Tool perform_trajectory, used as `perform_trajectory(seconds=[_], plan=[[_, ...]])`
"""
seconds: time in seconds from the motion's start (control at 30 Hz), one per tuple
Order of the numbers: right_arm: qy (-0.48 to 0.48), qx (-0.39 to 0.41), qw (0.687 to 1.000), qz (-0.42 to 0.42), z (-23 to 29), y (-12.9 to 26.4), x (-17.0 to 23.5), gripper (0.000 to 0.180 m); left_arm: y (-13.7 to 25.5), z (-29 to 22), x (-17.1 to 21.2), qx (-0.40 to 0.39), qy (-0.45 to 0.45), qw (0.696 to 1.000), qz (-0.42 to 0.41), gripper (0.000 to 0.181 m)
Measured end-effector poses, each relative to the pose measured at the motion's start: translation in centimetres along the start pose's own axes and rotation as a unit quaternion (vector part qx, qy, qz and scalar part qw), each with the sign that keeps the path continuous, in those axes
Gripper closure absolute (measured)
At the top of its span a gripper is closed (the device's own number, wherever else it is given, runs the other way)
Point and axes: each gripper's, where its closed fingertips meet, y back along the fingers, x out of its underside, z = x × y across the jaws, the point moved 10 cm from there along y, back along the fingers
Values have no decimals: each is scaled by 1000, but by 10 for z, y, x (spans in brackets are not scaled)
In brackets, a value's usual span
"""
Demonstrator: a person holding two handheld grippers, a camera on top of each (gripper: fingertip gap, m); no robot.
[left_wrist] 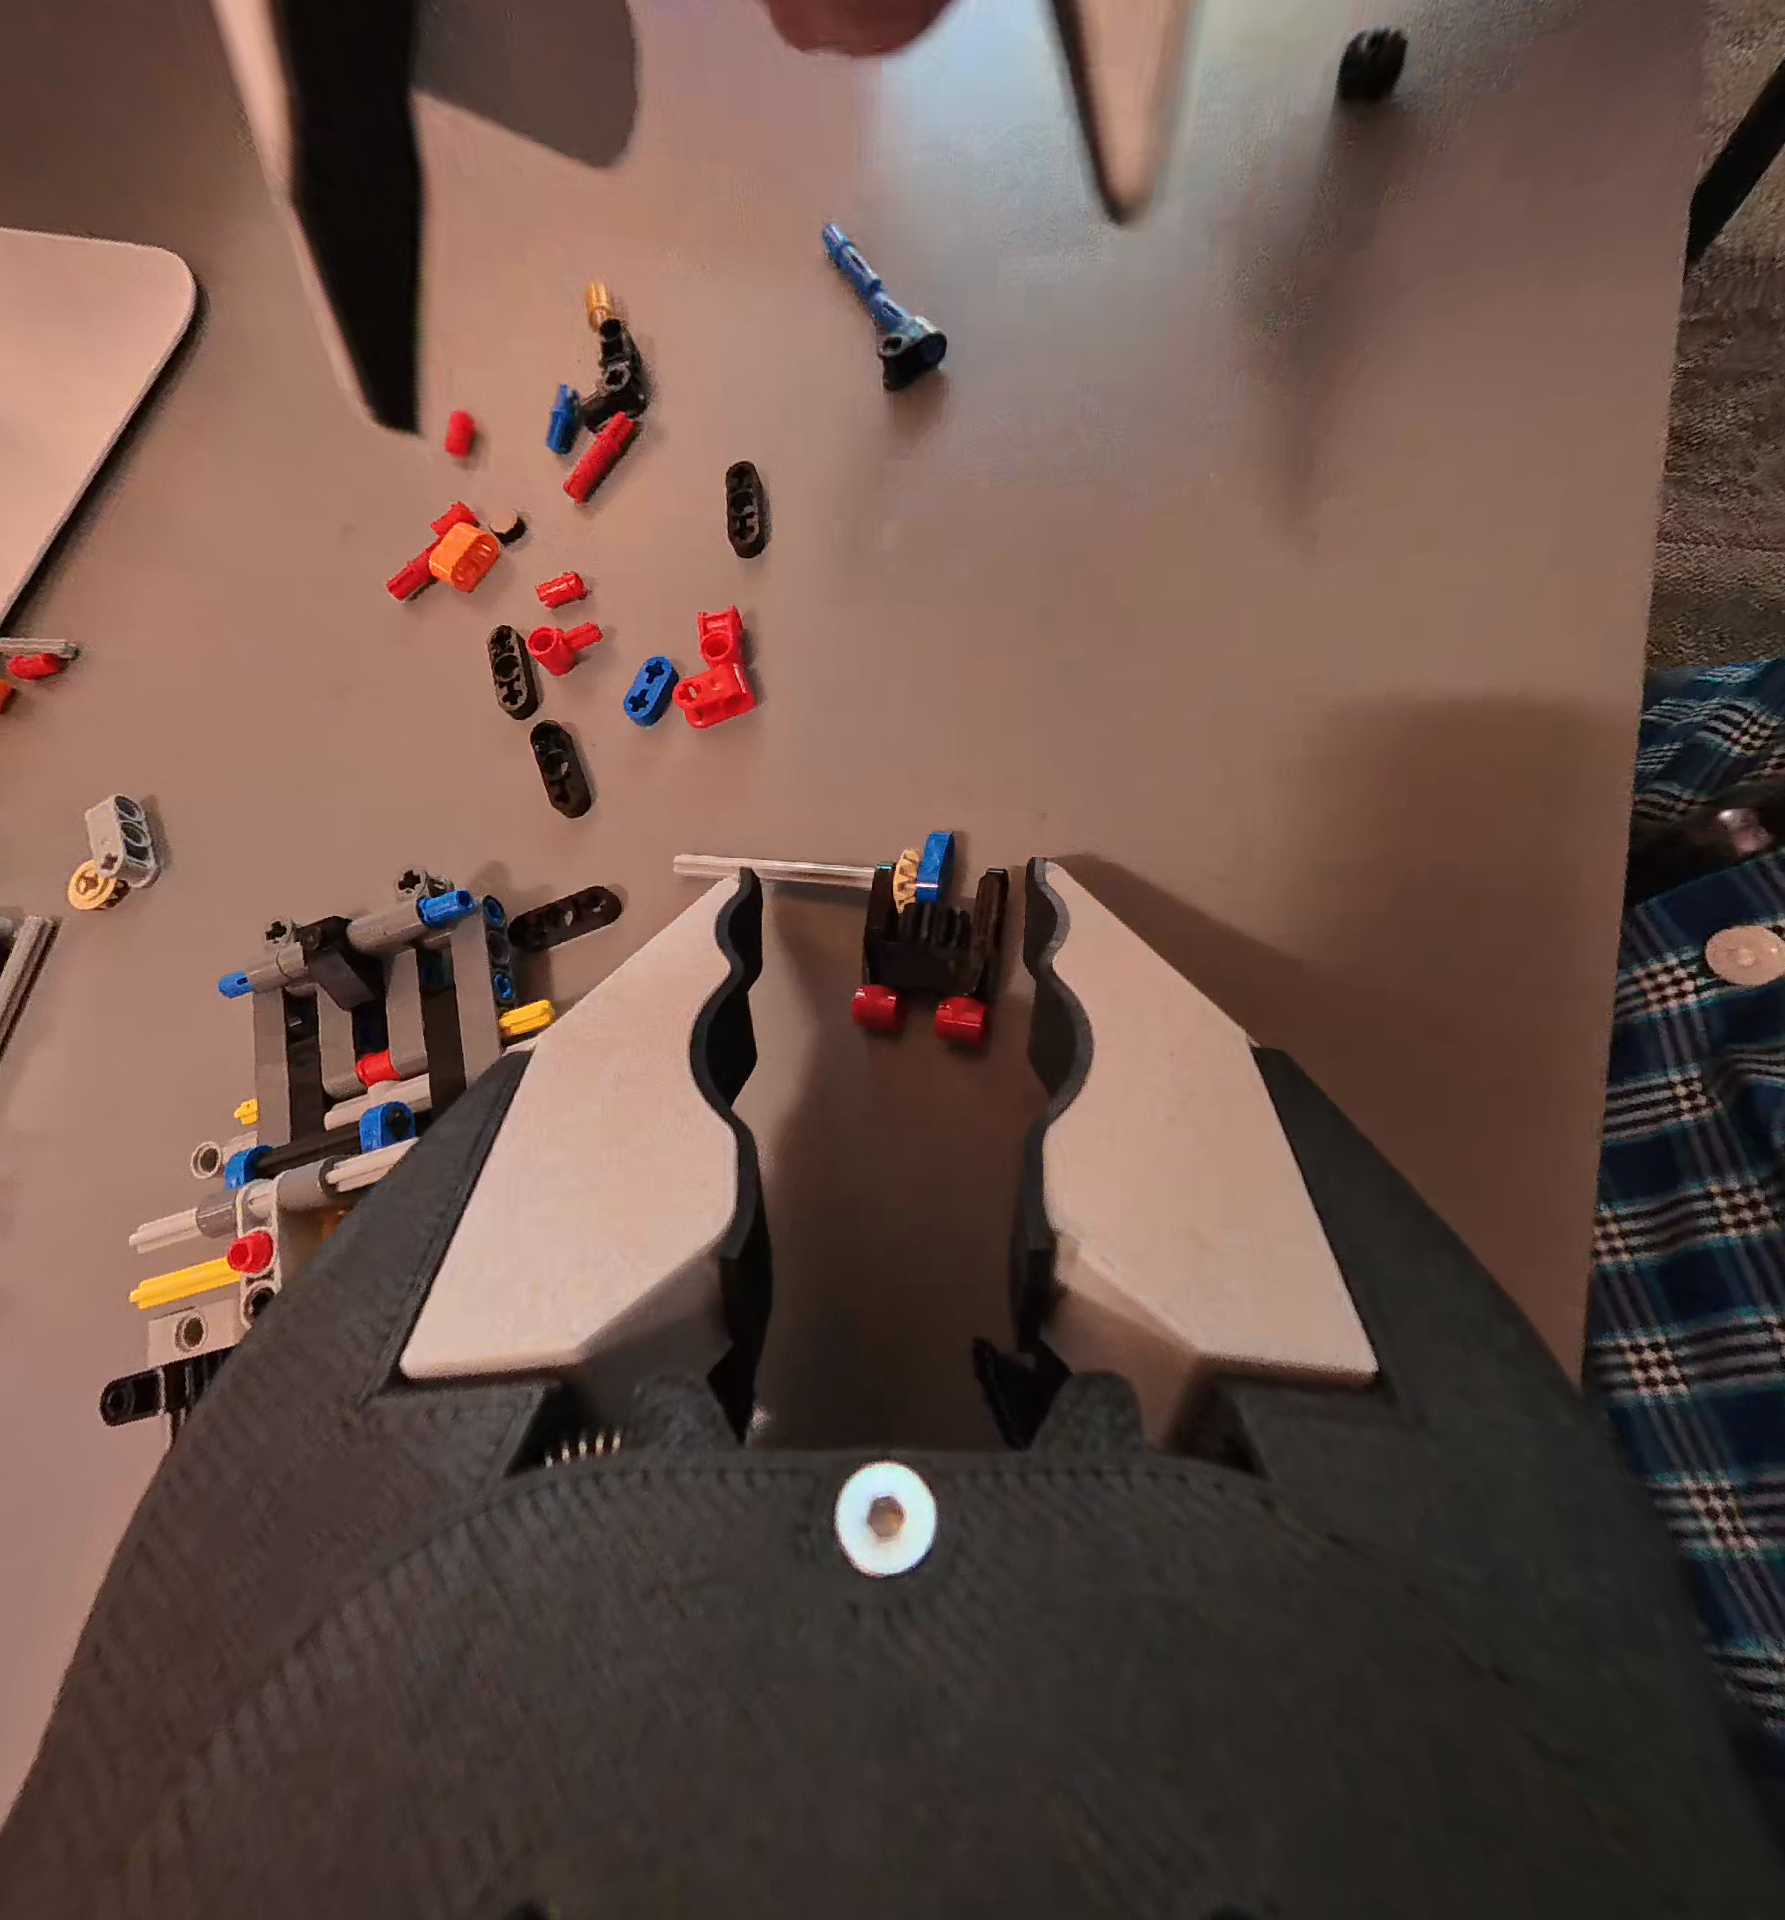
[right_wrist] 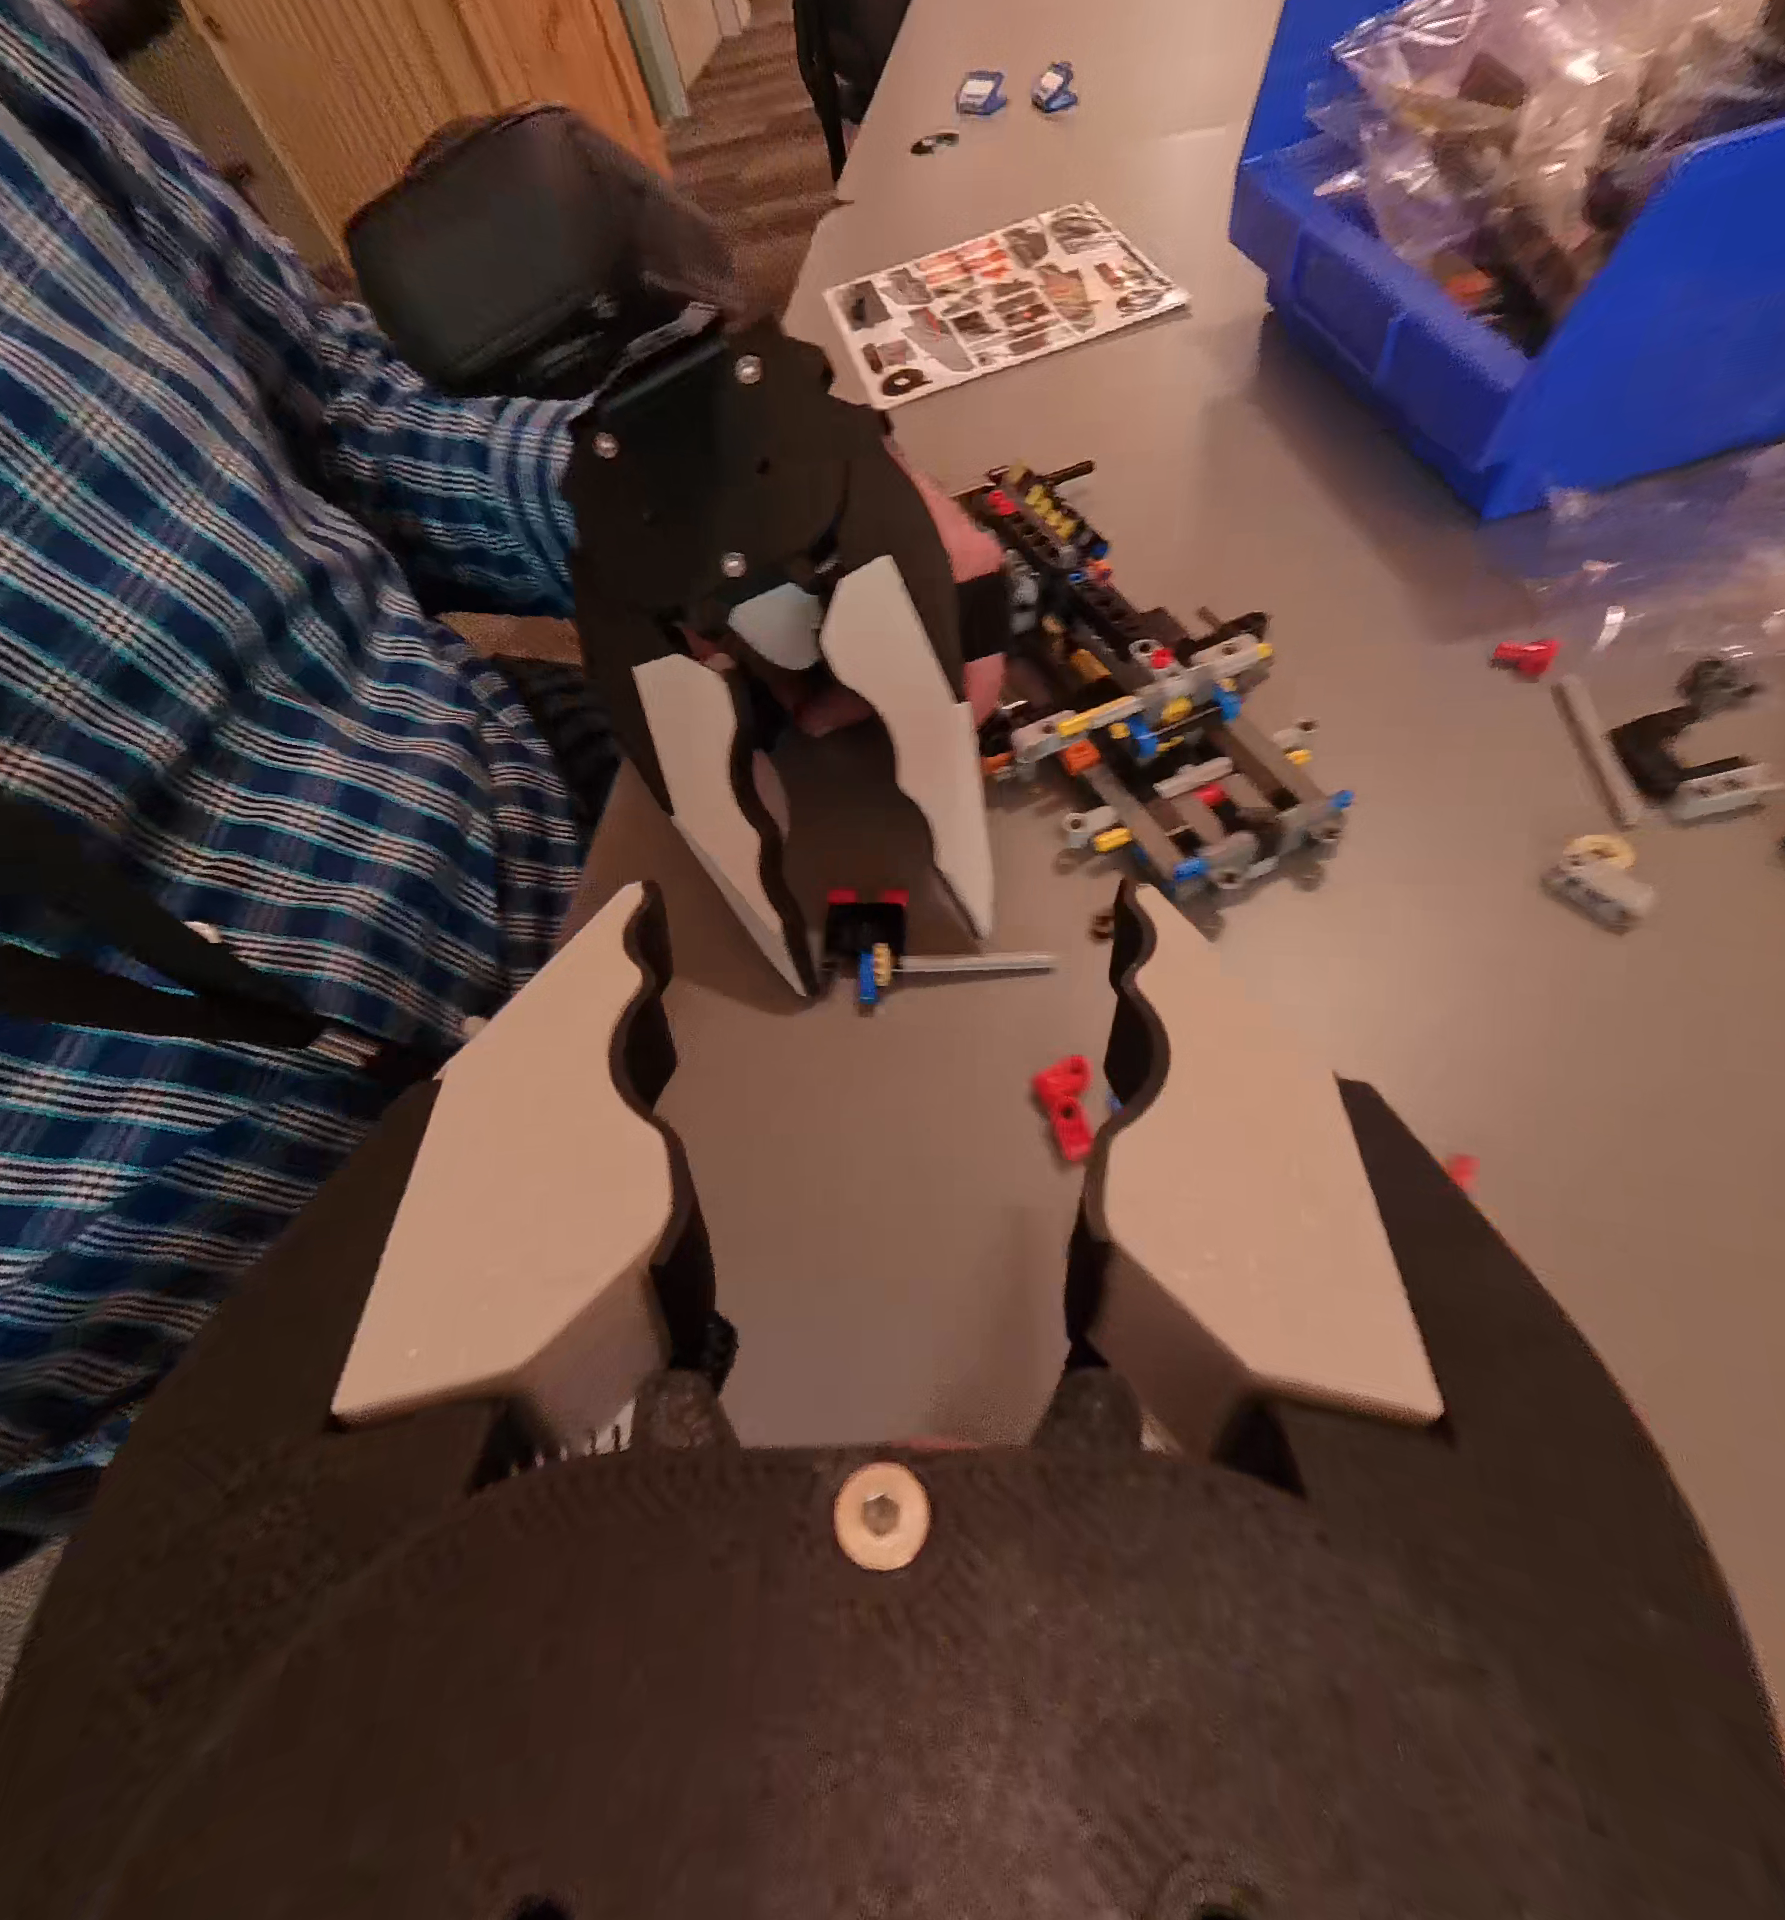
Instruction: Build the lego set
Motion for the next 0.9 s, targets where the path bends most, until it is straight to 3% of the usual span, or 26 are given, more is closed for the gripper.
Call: perform_trajectory(seconds=[0.03,0.13,0.23,0.47,0.9], plan=[[9,7,1000,1,-6,5,-3,97,0,0,0,-2,-3,1000,0,133],[36,39,998,-26,-30,19,-3,106,0,-2,0,-12,-14,1000,-2,136],[55,72,992,-89,-48,35,6,127,0,-3,0,-21,-18,1000,-3,135],[40,118,985,-120,-53,54,18,123,0,0,0,-21,-11,1000,-2,135],[59,151,986,-50,-52,51,22,130,1,1,0,-31,-18,999,-6,127]])
